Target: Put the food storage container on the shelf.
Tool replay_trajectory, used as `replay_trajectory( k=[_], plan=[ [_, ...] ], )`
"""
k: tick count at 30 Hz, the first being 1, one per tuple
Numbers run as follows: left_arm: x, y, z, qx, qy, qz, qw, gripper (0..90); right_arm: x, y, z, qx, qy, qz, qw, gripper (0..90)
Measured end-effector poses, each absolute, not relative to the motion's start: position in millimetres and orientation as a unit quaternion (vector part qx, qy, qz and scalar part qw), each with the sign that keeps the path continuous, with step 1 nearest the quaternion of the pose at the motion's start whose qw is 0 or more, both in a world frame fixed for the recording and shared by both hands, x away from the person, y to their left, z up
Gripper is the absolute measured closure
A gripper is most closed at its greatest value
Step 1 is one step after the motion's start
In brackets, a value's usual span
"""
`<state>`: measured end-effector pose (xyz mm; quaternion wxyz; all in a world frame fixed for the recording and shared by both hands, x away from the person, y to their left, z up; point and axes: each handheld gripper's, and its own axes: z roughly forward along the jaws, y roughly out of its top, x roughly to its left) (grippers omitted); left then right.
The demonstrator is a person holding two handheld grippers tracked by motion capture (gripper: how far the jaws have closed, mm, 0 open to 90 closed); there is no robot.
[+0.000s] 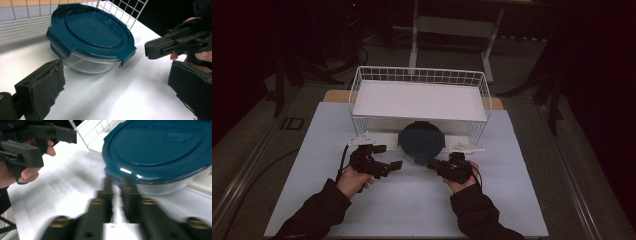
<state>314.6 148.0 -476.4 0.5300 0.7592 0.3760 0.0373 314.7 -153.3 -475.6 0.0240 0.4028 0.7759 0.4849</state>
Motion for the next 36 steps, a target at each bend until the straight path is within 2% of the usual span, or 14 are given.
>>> replay_trajectory(
  k=[8, 22, 36],
  plan=[
    [306, 149, -487, 0.761, 0.375, 0.038, 0.529, 0.9, 314, -139, -489, 0.387, 0.793, 0.47, 0.002, 89.8],
    [299, 148, -488, 0.758, 0.35, 0.06, 0.547, 0.9, 334, -132, -505, 0.408, 0.794, 0.451, 0.012, 89.9],
    [298, 148, -492, 0.766, 0.338, 0.083, 0.54, 0.9, 353, -129, -505, 0.426, 0.782, 0.454, 0.027, 89.9]
  ],
)
